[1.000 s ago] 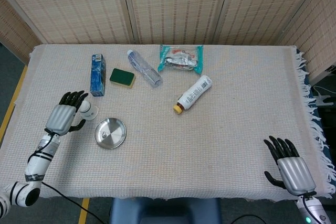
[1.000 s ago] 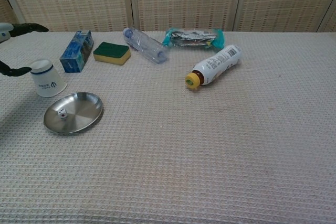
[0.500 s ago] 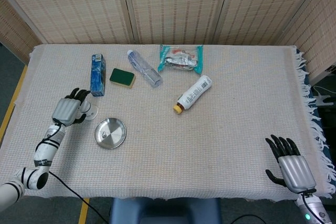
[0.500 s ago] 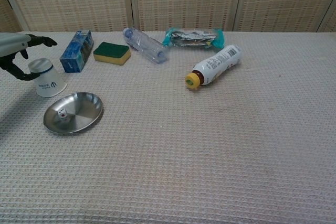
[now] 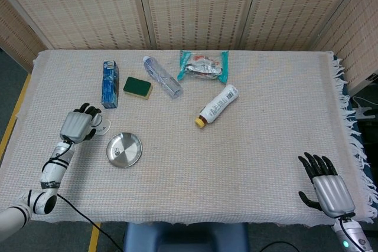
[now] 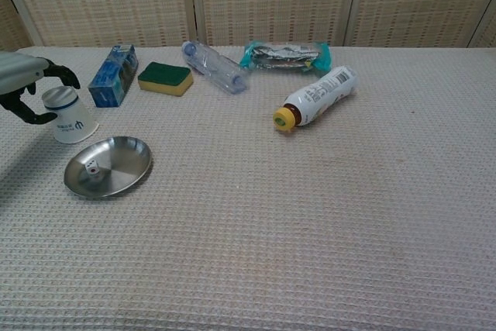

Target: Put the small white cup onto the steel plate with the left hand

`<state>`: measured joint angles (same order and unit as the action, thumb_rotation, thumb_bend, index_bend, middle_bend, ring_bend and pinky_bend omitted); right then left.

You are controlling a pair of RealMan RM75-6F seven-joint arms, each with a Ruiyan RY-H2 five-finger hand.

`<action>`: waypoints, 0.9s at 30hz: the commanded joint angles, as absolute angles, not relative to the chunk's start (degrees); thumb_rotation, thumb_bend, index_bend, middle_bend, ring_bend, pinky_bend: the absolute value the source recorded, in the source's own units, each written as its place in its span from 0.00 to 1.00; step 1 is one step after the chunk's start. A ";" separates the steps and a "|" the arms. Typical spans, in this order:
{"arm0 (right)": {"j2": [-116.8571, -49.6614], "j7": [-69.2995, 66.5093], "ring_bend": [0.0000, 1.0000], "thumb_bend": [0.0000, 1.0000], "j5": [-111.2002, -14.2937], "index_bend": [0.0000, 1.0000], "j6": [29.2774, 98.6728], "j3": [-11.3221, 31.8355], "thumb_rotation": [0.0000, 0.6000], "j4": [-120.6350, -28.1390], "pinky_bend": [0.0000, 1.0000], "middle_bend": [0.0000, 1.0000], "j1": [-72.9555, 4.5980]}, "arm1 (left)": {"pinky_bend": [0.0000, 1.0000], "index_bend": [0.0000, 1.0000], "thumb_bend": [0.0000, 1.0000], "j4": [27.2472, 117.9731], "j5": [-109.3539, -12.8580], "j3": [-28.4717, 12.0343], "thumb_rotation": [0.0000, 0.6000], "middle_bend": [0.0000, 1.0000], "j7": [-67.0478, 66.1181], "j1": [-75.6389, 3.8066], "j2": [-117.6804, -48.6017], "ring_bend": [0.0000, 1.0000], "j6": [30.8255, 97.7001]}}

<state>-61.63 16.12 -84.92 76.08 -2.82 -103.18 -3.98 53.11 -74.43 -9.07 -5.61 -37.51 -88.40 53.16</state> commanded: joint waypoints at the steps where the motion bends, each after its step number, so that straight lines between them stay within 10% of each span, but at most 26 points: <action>1: -61.63 16.13 0.00 0.20 -84.74 0.00 75.91 -2.79 0.88 -103.18 0.00 0.00 -4.07 | 0.45 0.26 0.36 51.94 -74.53 -9.04 1.00 0.24 -5.73 -37.57 -89.16 0.15 53.77; 27: -61.56 16.04 0.00 0.20 -84.33 0.00 75.68 -2.96 0.88 -103.24 0.00 0.00 -4.26 | 0.60 0.41 0.42 46.86 -74.86 -8.71 1.00 0.49 -5.90 -37.80 -91.97 0.40 55.26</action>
<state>-61.56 16.04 -84.33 75.67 -2.96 -103.25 -4.26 47.00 -74.83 -8.67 -5.92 -37.85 -91.86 55.05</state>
